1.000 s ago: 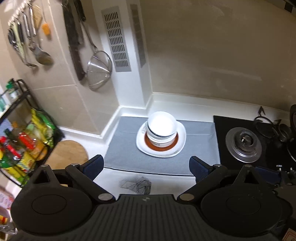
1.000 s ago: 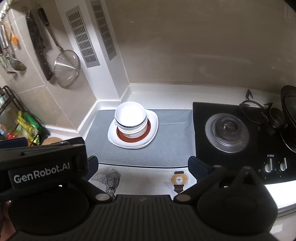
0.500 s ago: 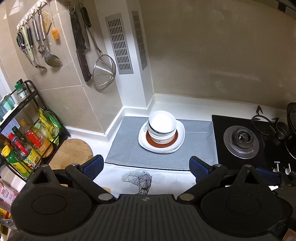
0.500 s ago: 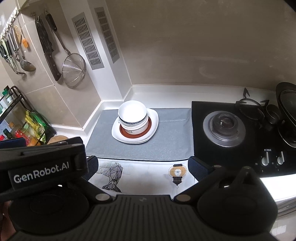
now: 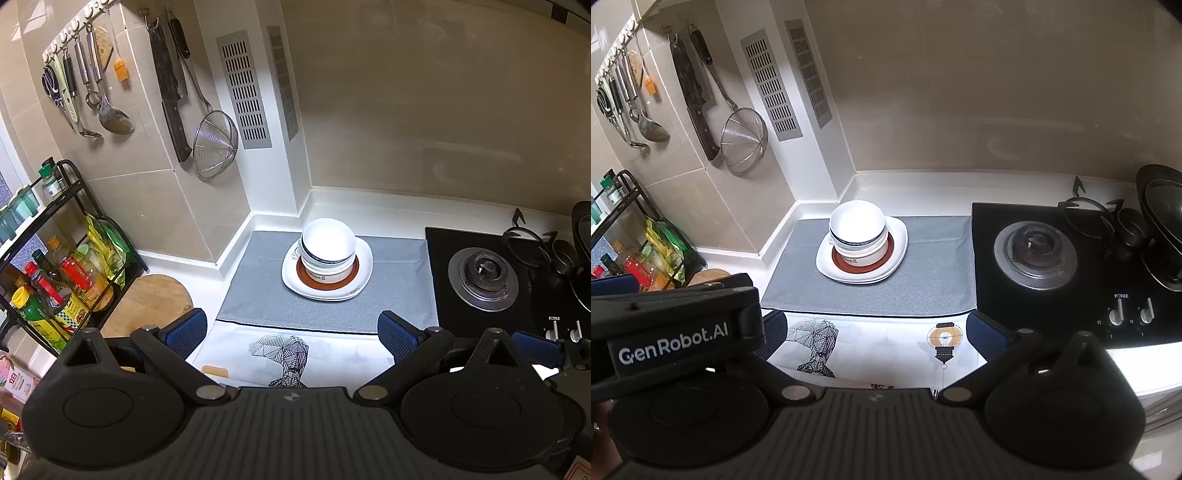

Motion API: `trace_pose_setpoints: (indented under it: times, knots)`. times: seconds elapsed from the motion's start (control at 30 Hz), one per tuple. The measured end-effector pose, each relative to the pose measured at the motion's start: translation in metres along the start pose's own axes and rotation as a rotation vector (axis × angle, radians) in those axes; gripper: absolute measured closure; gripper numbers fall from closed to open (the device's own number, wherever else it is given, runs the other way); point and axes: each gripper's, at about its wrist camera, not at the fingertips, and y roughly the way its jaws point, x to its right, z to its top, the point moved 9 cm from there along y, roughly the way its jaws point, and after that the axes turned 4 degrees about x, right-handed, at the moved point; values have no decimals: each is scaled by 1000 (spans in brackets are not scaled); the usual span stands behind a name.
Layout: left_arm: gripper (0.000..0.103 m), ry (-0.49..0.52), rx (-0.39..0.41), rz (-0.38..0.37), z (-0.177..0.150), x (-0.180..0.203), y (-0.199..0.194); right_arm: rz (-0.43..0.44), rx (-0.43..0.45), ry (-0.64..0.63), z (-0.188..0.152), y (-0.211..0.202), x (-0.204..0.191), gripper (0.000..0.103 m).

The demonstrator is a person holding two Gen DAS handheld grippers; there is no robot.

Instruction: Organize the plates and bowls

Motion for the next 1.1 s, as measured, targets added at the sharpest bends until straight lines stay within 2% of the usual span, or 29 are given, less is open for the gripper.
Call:
trace_pose_setpoints:
  times: [1.1]
  knots:
    - [4, 21, -19, -1, -4, 1, 4, 4, -22, 34, -9, 6, 0, 0]
